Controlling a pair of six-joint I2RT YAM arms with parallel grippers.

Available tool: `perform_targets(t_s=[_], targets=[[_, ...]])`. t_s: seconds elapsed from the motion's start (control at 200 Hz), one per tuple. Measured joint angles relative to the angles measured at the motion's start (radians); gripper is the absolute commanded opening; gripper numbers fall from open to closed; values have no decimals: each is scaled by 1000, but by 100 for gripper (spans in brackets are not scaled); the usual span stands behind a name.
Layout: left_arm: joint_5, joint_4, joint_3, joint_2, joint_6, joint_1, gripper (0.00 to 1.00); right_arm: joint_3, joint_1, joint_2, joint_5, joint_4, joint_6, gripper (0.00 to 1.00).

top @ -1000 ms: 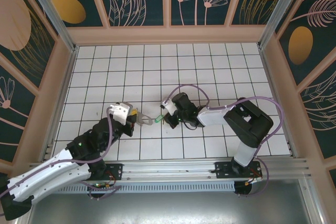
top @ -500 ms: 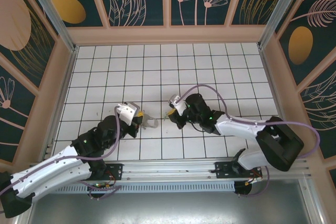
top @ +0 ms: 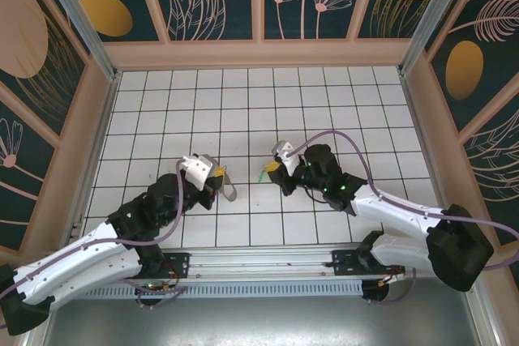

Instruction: Put the keys on the keyring

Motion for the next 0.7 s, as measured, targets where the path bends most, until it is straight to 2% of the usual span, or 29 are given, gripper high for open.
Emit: perform_targets(t_s=[0.41,0.696], targets=[[-2,-10,2,48,36,0,0,0,3,-27,-68,-36,10,0],[2,-33,36,136,111,0,0,0,31,-79,-177,-80,8,0]])
